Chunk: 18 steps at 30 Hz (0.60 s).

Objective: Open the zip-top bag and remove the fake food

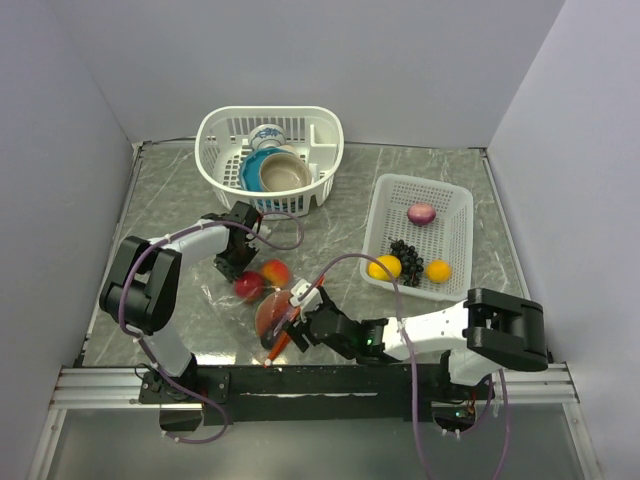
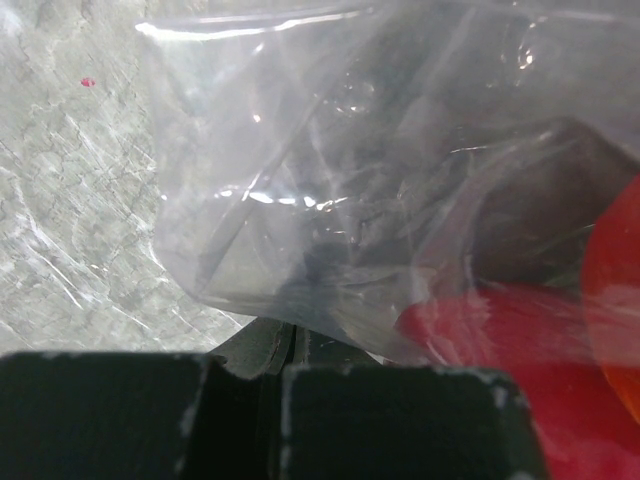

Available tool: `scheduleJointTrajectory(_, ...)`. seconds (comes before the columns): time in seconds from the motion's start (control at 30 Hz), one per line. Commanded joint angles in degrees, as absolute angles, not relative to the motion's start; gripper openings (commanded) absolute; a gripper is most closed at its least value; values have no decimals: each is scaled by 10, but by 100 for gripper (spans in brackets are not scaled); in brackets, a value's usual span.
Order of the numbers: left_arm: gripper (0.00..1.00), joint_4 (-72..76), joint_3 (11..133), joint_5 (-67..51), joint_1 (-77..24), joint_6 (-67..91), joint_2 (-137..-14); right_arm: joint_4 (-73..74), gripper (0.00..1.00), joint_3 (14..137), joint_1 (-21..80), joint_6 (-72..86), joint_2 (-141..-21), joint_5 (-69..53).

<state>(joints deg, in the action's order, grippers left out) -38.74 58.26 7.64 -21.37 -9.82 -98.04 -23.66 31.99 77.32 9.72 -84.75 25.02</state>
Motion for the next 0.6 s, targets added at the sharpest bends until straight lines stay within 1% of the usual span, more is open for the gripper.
scheduleJointTrajectory(0.0,1,-356,588,67,-214,-102,-998,-297,92,343,772,57,-873,237)
scheduleJointTrajectory(0.03,1,-357,589,69,-214,-102,-997,-298,97,358,769,46,-881,236)
scheduleJointTrajectory(0.1,1,-359,590,69,-214,-104,-993,-287,100,375,764,19,-903,209)
scheduleJointTrajectory(0.2,1,-360,589,72,-214,-107,-988,-270,100,405,748,8,-924,153)
scheduleJointTrajectory(0.43,1,-365,589,74,-214,-110,-987,-229,100,454,727,-18,-962,66)
scheduleJointTrajectory(0.57,1,-367,593,75,-214,-113,-984,-217,100,451,717,-2,-981,13)
